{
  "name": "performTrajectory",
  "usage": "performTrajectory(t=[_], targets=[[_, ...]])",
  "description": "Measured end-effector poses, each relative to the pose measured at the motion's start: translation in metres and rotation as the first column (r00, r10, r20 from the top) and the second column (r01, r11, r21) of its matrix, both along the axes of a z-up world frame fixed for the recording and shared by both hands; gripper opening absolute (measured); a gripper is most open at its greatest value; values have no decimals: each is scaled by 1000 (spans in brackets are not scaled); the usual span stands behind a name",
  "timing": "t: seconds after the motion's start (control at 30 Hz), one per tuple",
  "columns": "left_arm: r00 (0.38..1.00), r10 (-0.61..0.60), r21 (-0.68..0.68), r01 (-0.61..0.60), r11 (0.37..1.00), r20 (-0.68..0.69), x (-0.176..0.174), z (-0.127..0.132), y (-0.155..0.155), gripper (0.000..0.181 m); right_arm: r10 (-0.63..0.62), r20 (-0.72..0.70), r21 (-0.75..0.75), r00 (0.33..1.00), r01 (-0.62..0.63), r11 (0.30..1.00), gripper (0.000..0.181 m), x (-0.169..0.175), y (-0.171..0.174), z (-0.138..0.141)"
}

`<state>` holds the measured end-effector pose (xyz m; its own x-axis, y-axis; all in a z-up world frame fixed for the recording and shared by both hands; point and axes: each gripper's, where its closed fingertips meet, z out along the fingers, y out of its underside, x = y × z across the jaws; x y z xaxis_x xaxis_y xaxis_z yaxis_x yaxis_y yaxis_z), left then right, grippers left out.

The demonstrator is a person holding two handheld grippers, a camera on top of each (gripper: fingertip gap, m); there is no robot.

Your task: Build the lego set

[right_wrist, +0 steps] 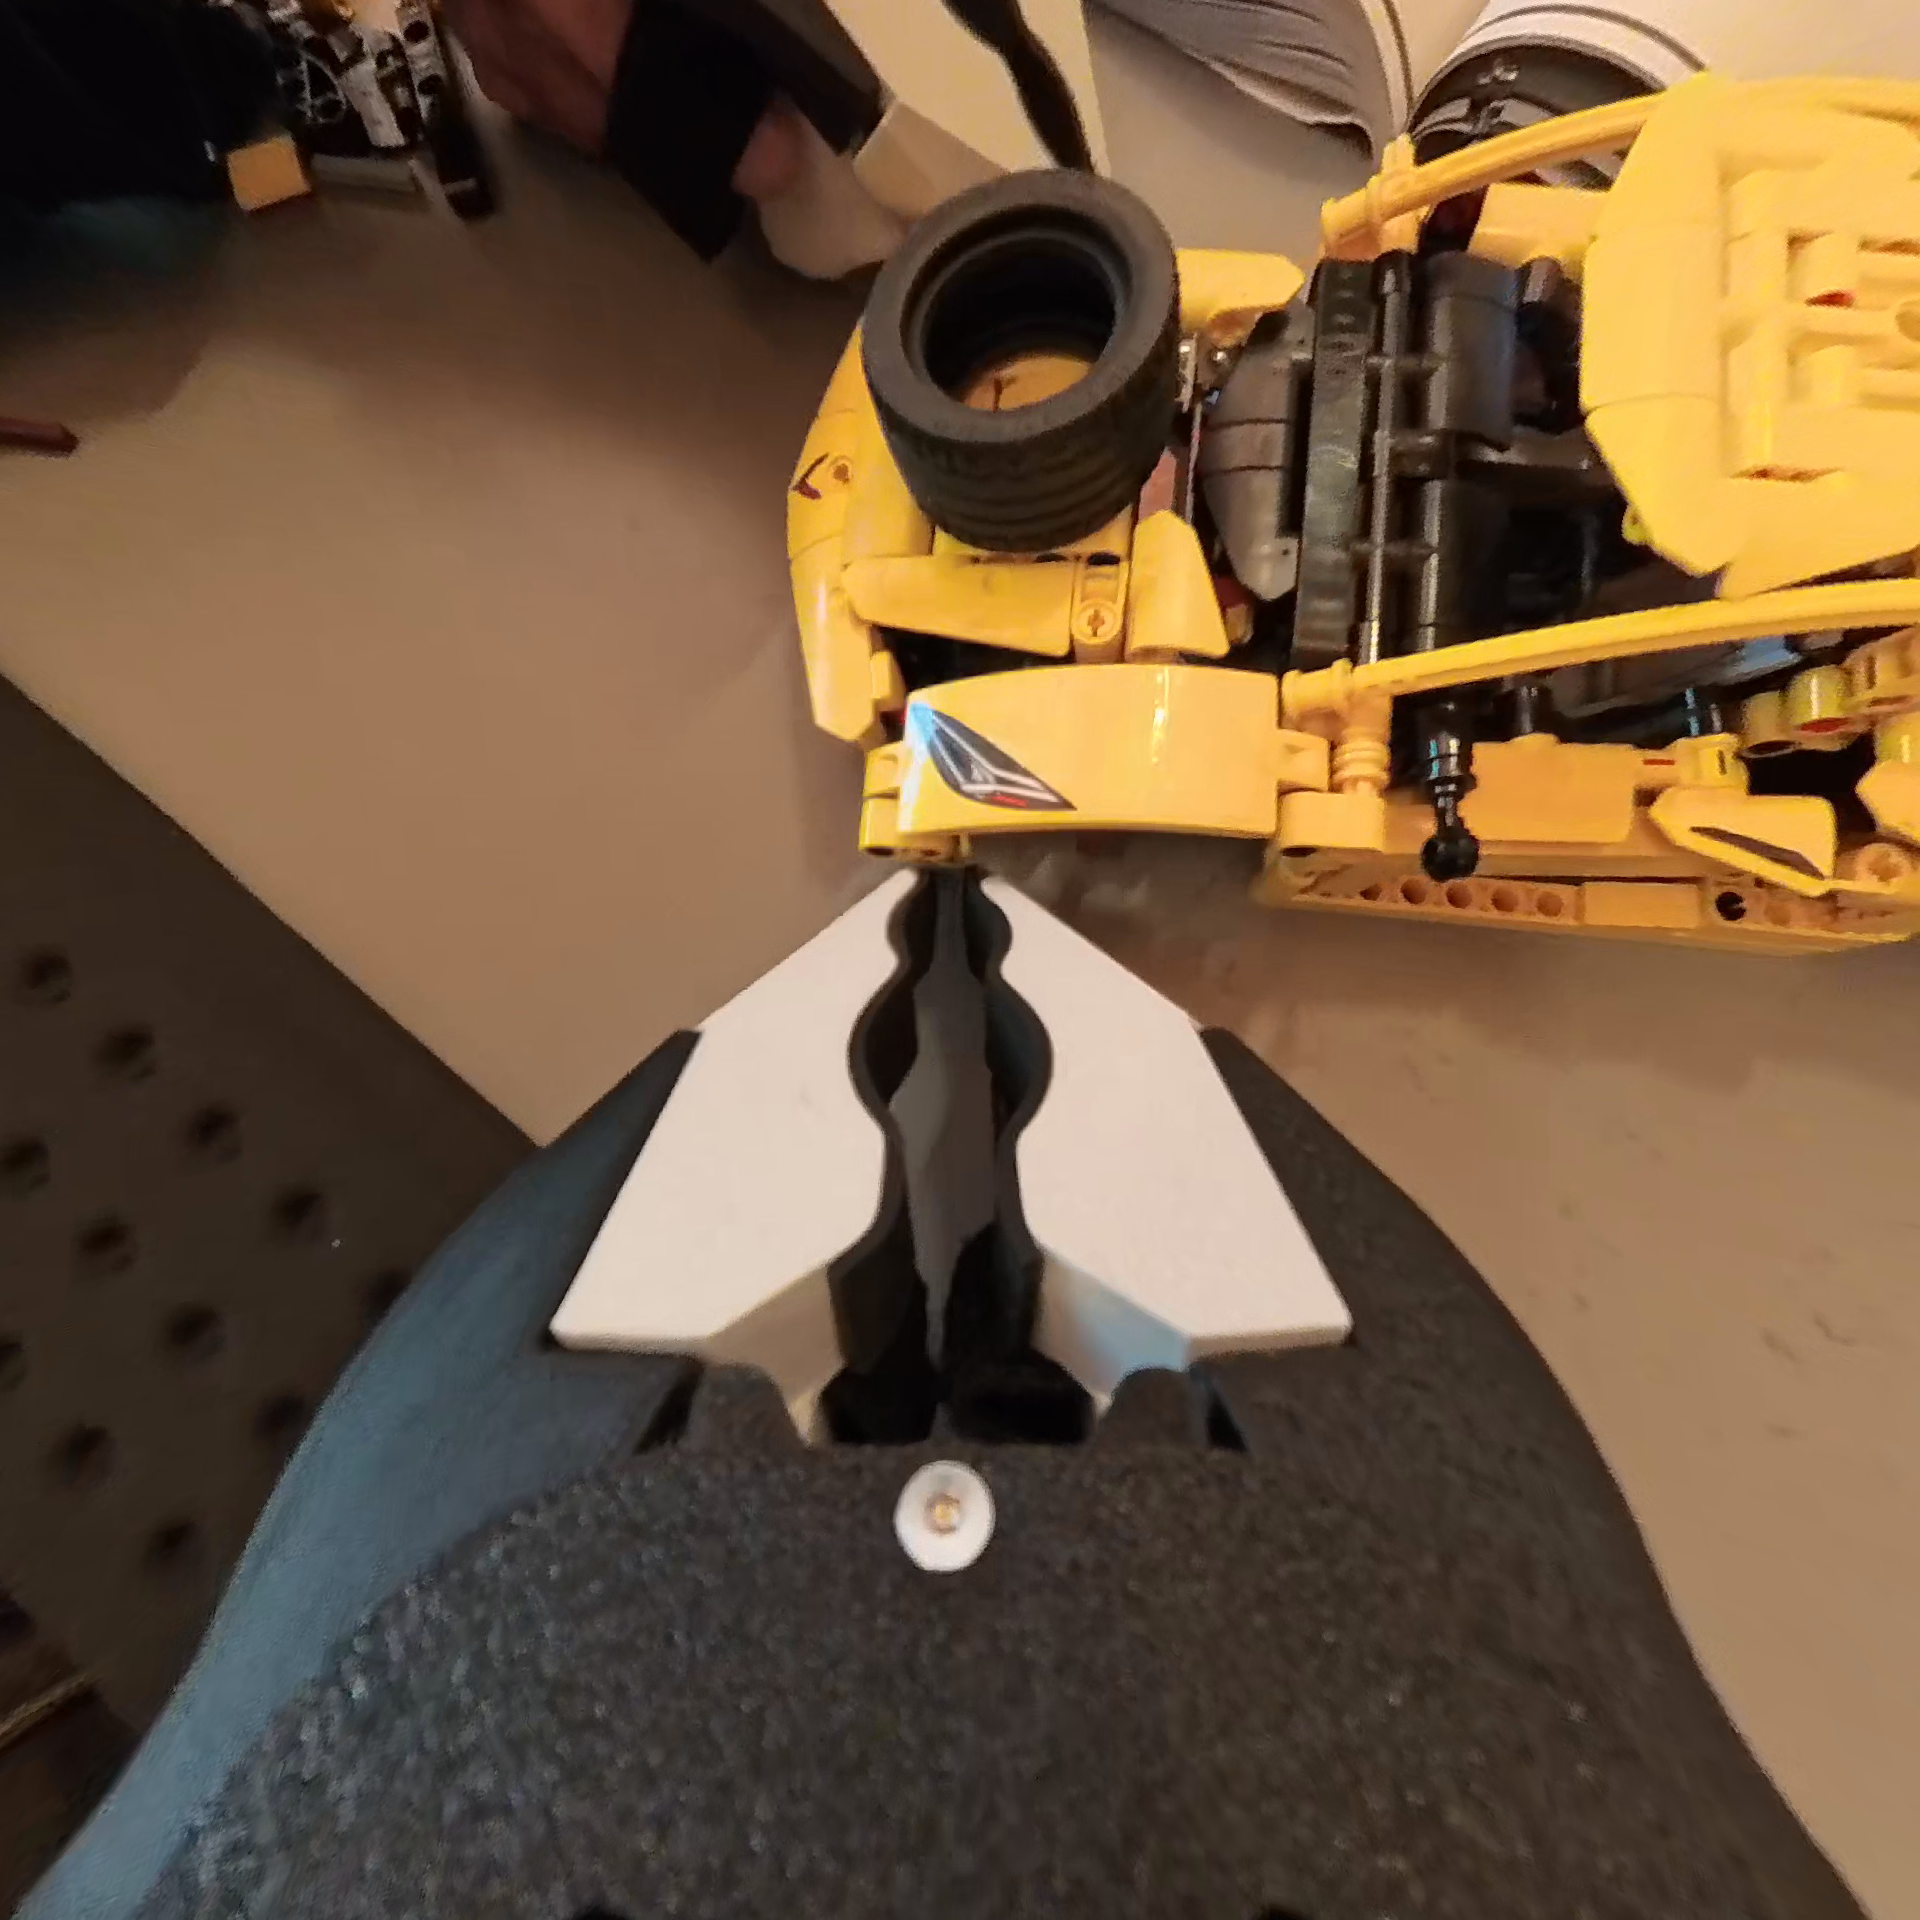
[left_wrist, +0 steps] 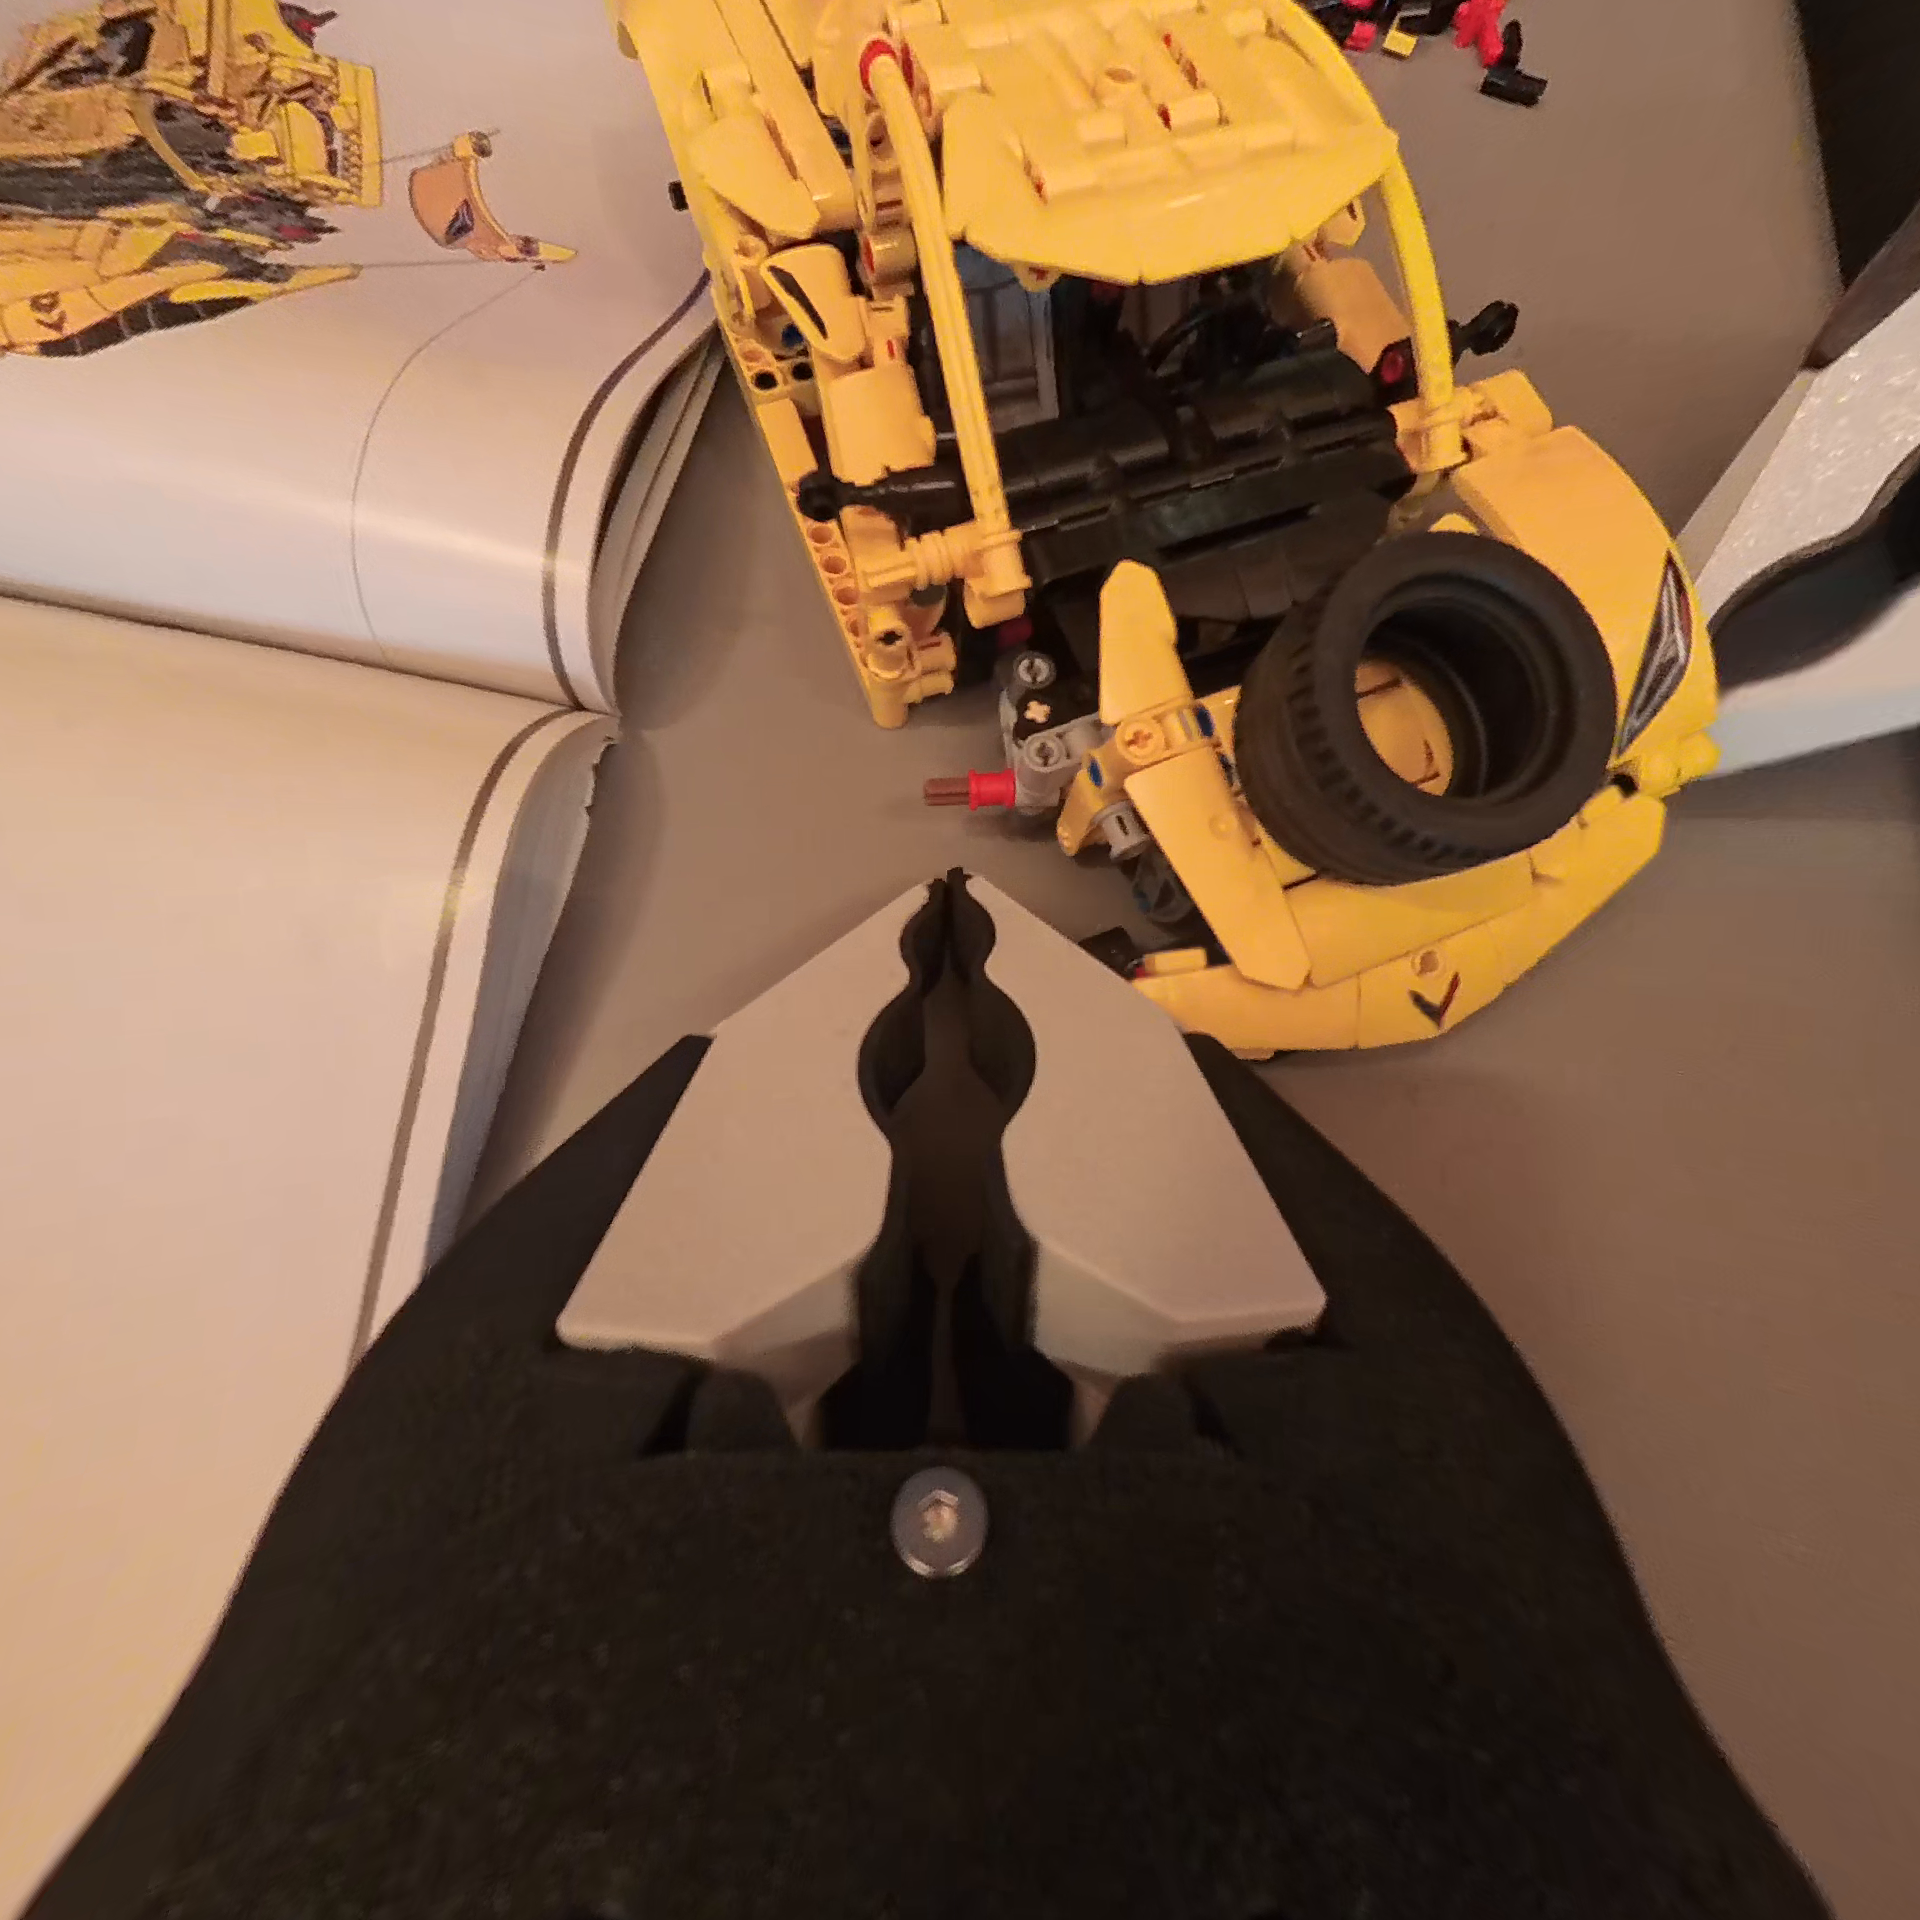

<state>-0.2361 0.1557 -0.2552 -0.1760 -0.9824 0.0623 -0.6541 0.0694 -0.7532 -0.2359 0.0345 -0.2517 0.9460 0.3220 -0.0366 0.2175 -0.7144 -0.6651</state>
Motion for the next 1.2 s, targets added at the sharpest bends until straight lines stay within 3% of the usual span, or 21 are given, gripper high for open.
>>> performTrajectory(t=[0.17, 0.27, 0.37, 0.57, 0.77, 1.07, 1.2], targets=[[992, 92, -78, -85, 993, 91, -1, 18, 14, 1, 81, 61, 65, 995, -85, 994, 12, -1, -6, 7], [978, 43, -208, 1, 978, 204, -10, 47, -3, 10, 108, 125, 104, 986, -121, 987, 13, 4, -5, 10], [971, -22, -274, 88, 958, 236, -14, 59, -19, 28, 150, 182, 101, 972, -170, 980, 19, 4, -2, 7], [977, -133, -298, 179, 938, 167, -22, 44, -35, 40, 176, 290, 133, 941, -222, 966, 15, 8, 5, 5], [976, -192, -210, 211, 955, 106, -22, 32, -48, 40, 188, 297, 139, 936, -237, 961, 9, 5, 7, 5], [977, -185, -207, 204, 957, 108, -20, 32, -49, 40, 213, 297, 127, 931, -259, 957, 1, 2, 8, 3], [977, -179, -200, 198, 960, 113, -20, 32, -49, 40, 223, 233, 113, 947, -254, 961, 0, 0, 9, 2]])
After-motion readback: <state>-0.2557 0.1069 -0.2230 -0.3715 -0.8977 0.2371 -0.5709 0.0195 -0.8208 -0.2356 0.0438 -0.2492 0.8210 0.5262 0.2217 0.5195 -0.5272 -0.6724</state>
